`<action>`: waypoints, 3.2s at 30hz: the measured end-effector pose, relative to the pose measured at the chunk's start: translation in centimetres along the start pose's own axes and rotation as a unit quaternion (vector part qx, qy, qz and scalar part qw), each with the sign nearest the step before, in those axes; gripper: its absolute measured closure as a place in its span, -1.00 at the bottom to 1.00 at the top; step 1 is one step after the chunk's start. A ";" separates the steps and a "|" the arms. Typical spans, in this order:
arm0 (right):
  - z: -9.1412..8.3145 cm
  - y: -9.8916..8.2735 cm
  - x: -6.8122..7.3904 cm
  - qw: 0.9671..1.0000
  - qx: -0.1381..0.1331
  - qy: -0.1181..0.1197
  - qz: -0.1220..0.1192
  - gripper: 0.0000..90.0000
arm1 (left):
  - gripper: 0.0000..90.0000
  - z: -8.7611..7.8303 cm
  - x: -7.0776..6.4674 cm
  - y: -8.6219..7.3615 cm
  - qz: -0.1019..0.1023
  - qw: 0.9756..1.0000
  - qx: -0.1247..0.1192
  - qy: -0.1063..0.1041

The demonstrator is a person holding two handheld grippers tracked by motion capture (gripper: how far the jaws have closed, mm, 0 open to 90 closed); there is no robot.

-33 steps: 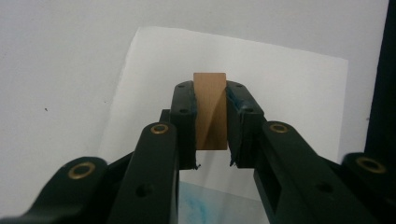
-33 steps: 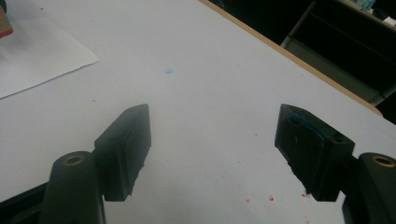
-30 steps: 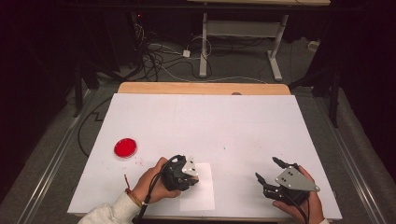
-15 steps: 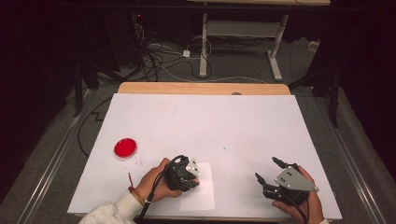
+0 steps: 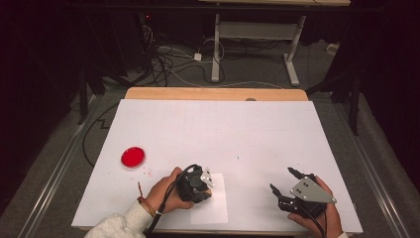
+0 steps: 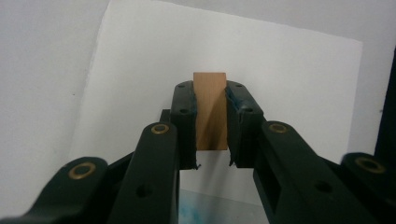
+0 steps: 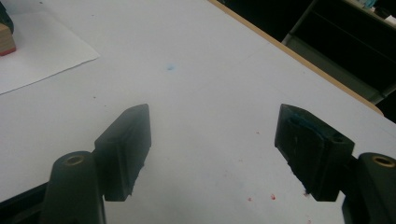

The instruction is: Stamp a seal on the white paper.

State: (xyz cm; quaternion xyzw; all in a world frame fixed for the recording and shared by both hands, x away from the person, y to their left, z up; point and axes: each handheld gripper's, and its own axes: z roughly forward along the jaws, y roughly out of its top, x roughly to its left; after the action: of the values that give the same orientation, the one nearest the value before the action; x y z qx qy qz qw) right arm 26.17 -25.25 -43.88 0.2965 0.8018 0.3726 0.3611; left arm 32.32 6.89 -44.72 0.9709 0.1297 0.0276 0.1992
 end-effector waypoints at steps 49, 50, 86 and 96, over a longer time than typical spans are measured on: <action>0.0 0.0 0.2 1.000 0.004 0.000 -0.009 -0.38 | 0.64 0.2 0.5 -0.2 -0.024 1.000 -0.003 -0.016; 0.0 0.0 0.2 1.000 0.004 -0.001 -0.008 -0.38 | 0.64 0.2 0.4 -0.2 -0.025 1.000 -0.004 -0.016; -0.1 0.0 0.1 1.000 -0.002 0.003 -0.008 -0.38 | 0.63 -3.9 0.2 -0.5 -0.025 0.997 -0.063 0.036; -0.2 0.0 0.0 1.000 -0.004 0.002 -0.008 -0.38 | 0.63 -5.4 0.7 -1.6 -0.026 0.993 -0.095 0.062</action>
State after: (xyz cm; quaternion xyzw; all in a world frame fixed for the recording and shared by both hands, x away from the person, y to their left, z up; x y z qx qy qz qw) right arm 25.99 -25.27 -43.77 0.2875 0.8034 0.3739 0.3636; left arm 32.06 10.59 -40.35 0.9404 0.1637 0.0945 0.2825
